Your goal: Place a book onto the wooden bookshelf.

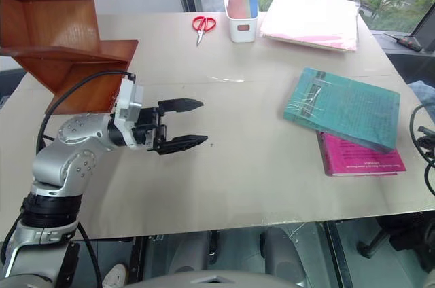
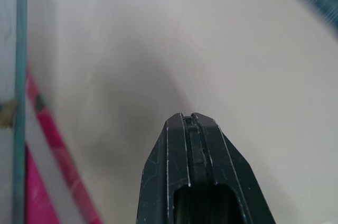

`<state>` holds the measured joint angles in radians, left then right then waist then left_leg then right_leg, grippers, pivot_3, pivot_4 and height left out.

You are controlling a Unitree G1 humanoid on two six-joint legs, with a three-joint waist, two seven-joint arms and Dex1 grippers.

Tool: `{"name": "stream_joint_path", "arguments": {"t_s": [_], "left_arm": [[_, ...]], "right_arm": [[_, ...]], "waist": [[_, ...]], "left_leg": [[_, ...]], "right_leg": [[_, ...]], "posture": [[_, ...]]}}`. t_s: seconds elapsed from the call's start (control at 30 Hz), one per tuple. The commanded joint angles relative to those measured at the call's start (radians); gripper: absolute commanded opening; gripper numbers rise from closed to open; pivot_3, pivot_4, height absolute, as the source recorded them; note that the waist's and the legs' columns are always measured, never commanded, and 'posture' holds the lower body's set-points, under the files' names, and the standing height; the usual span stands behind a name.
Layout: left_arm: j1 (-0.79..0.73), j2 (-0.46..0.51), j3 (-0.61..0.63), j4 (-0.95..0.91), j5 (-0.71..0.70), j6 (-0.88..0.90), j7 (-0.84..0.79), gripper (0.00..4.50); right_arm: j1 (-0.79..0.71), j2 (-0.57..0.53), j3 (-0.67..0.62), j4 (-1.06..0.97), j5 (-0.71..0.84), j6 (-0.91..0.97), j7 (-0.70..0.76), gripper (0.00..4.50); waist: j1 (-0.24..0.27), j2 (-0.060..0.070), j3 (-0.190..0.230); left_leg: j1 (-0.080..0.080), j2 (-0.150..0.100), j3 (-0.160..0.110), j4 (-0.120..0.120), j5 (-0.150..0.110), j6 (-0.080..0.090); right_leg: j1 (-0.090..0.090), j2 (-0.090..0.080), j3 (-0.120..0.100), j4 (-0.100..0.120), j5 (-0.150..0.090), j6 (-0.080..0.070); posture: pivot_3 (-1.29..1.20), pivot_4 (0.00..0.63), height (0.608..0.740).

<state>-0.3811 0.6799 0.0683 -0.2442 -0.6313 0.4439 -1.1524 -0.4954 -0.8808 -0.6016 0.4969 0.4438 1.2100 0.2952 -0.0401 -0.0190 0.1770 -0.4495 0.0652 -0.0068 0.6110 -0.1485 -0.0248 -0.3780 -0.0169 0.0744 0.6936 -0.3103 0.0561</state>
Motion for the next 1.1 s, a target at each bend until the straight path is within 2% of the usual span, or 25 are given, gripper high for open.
{"name": "stream_joint_path", "arguments": {"t_s": [0.03,0.2,0.5,0.83,1.1], "left_arm": [[-0.008,0.013,0.023,-0.041,-0.01,-0.012,0.008,4.5],[-0.02,0.01,0.02,-0.042,-0.015,-0.007,0.017,4.5],[-0.021,0.013,0.02,-0.044,-0.018,-0.005,0.019,4.5],[-0.002,0.015,0.028,-0.062,-0.021,0.0,0.031,4.5],[0.008,0.019,0.033,-0.074,-0.025,0.009,0.04,4.5]], "right_arm": [[0.0,0.028,-0.024,-0.027,0.023,0.048,-0.002,0.01],[0.024,0.072,-0.013,-0.035,0.038,0.062,0.031,0.01],[0.029,0.171,0.017,-0.208,0.13,0.134,0.115,0.01],[0.039,0.354,-0.004,-0.437,0.19,0.244,0.074,0.01],[0.002,0.404,-0.032,-0.316,0.054,0.056,-0.113,0.01]], "waist": [[-0.001,0.0,0.0],[-0.004,-0.001,-0.001],[-0.023,-0.001,-0.001],[-0.028,-0.001,-0.001],[-0.025,-0.004,-0.003]], "left_leg": [[0.0,0.0,0.0,0.0,0.0,0.0],[0.0,0.0,0.0,0.0,0.0,0.0],[0.001,0.003,0.0,0.0,0.0,0.0],[0.001,0.007,0.0,0.0,0.0,0.0],[0.001,0.007,0.0,0.002,0.0,0.0]], "right_leg": [[0.0,0.0,0.0,0.0,0.0,0.0],[0.0,0.0,0.0,0.0,0.0,0.0],[0.0,0.003,0.0,0.0,0.0,0.0],[0.0,0.006,0.001,0.001,0.0,0.0],[0.0,0.006,0.001,0.001,0.0,0.0]], "posture": [[0.0,0.15,0.74],[0.0,0.15,0.74],[0.0,0.15,0.74],[0.0,0.15,0.74],[0.0,0.15,0.74]]}}
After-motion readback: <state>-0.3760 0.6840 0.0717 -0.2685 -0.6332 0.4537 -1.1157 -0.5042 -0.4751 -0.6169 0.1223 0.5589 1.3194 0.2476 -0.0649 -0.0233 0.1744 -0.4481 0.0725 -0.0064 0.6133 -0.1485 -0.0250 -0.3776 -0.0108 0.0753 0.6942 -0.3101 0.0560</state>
